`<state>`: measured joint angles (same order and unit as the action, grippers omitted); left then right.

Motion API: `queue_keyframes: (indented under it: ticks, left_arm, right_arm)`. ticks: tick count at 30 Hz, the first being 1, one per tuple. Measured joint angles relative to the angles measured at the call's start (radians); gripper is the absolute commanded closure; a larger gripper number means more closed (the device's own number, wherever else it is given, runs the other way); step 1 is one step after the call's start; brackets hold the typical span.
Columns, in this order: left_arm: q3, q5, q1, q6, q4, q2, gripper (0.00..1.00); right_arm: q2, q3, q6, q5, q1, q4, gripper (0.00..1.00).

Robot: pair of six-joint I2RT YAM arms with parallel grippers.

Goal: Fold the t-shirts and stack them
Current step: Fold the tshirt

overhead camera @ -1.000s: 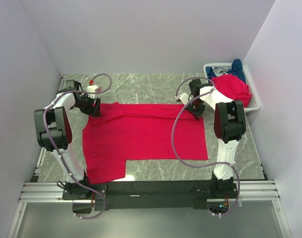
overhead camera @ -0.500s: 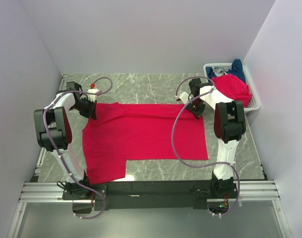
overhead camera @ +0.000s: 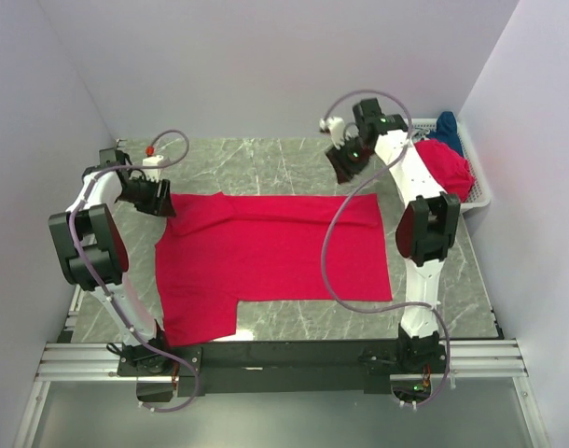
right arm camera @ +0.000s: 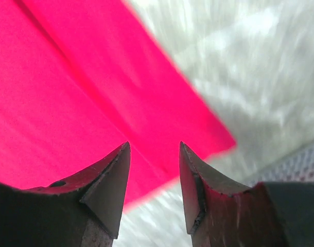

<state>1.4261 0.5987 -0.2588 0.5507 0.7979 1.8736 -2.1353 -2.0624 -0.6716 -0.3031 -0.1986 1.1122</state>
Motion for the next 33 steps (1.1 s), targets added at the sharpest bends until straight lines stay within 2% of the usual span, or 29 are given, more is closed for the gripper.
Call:
queue_keyframes:
  ticks: [7, 12, 16, 22, 33]
  left_arm:
    - [-0.023, 0.025, -0.01, -0.164, -0.116, -0.003, 0.42]
    - [-0.054, 0.016, -0.01, -0.294, -0.202, -0.003, 0.45]
    - [-0.054, -0.003, -0.01, -0.368, -0.248, -0.003, 0.46]
    - [-0.056, -0.032, -0.01, -0.424, -0.28, 0.006, 0.48]
    - [-0.08, -0.039, -0.01, -0.443, -0.286, 0.016, 0.47]
  right_arm:
    - [-0.06, -0.145, 0.377, -0.174, -0.168, -0.204, 0.54]
    - [-0.18, -0.127, 0.722, -0.241, -0.269, -0.479, 0.55]
    - [-0.267, -0.121, 0.951, -0.25, -0.294, -0.662, 0.55]
    - [-0.353, -0.122, 1.142, -0.232, -0.305, -0.846, 0.55]
    - [-0.428, -0.122, 1.393, -0.18, -0.365, -1.108, 0.55]
